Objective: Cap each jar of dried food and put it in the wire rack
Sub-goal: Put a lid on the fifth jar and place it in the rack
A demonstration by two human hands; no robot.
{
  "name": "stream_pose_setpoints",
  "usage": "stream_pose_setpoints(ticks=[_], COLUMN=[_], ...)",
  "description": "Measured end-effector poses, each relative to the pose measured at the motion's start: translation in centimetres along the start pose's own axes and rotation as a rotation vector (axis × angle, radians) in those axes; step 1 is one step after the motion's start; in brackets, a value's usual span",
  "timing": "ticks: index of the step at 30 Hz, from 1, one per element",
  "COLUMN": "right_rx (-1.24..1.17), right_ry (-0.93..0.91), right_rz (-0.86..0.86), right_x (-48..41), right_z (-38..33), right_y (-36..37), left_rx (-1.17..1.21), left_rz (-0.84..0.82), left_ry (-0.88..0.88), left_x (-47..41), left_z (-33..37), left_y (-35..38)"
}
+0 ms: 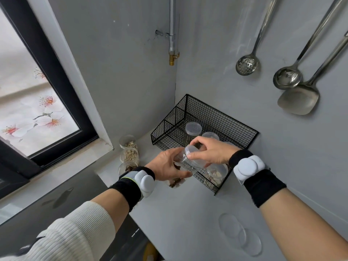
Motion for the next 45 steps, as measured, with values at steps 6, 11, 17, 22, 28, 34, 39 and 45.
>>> stream_pose_setpoints(ticks=[6,11,17,22,28,34,39,45], right_rx=[0.183,0.222,0.257,0.182,0.156,0.17,0.204,0.262], right_ry=[0.105,0.114,0.08,0.063,0.058,0.042,0.044,0.06], right_rz=[0.093,0.126,0.155,0.178,0.191,0.426,0.537,0.525], right_x=[-1.2,-2.1,-3.5,-5.0,-8.8,-12.1,-15.4,-19.6], right_z=[0.0,-0.2,-0.5,-1.4,-2.9,-4.2,-4.7,-4.5], right_y=[0.8,1.5,3.2,3.0,-1.7,-7.9,-11.7,-12.1], left_rx=[-0.021,-0.015,0.01,-0.017,0.035,-0.024,-0.085,-0.157], left_rz=[0.004,0.046,0.077,0.145,0.225,0.121,0.095,0.105], left_ry=[-0.007,-0.051,-0.069,-0.037,-0.036,-0.085,-0.117,-0.123], left_x=[0.1,-0.1,-0.8,-2.0,-5.7,-10.0,-12.8,-15.5], left_z=[-0.7,-2.1,-3.0,-3.8,-5.3,-7.1,-9.3,-10.1], left_y=[0.1,0.3,-0.5,-1.5,-4.5,-7.0,-8.4,-8.4])
Point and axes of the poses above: each hand's wrist, its own x-axis away from the middle knuckle, its own y-axis out of the palm, z = x × y, the point moved 7 cm from there along -x, towards the middle knuckle, and after that the axes turned 2 degrees about -z, right-handed, at the moved point
